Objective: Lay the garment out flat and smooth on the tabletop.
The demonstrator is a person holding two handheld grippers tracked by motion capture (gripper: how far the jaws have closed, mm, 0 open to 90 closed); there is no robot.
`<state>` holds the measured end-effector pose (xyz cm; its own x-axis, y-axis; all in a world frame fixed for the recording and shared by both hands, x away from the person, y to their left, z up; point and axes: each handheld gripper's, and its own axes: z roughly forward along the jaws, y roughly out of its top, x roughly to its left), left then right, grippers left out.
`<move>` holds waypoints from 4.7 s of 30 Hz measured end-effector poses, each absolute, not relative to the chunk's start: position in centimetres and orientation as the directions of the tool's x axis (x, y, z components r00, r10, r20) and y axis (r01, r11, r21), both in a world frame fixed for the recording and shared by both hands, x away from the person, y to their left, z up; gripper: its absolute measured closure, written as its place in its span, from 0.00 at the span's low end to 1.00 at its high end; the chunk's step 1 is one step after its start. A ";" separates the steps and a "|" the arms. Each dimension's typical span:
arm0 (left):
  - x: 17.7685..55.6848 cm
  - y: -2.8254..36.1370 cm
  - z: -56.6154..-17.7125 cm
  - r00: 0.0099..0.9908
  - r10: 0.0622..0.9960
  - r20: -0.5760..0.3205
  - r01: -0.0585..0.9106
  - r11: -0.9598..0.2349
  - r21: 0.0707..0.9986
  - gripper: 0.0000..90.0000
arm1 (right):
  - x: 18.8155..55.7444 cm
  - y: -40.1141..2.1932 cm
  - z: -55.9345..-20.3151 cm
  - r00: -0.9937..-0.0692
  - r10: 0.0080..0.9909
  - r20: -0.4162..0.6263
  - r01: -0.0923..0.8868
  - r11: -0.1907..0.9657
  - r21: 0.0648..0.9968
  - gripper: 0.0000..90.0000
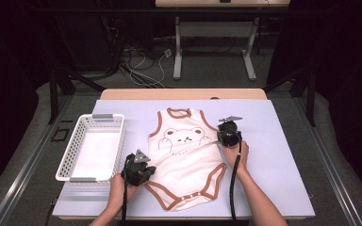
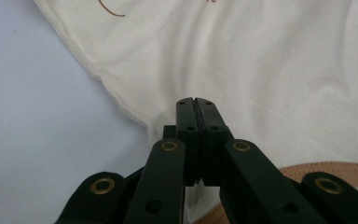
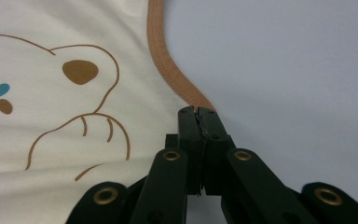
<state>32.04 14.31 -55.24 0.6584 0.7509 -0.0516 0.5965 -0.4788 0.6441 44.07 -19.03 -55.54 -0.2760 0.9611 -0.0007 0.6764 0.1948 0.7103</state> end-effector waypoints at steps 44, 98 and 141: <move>27.2 16.6 -54.8 0.681 0.732 -0.009 0.561 -0.513 0.650 0.53 | 33.2 -22.6 -53.7 -0.554 0.825 0.114 0.645 0.339 0.685 0.56; 27.8 16.6 -55.6 0.686 0.725 -0.068 0.566 -0.471 0.677 0.95 | 32.3 -21.6 -54.6 -0.575 0.818 -0.002 0.626 0.442 0.643 0.96; 27.4 16.6 -55.1 0.690 0.721 -0.057 0.581 -0.505 0.638 0.90 | 31.0 -22.5 -53.6 -0.626 0.774 0.095 0.613 0.413 0.674 0.66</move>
<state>27.35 16.64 -55.08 0.6902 0.7214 -0.0572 0.5812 -0.5055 0.6377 31.01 -22.49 -53.57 -0.6261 0.7739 0.0953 0.6128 0.4127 0.6739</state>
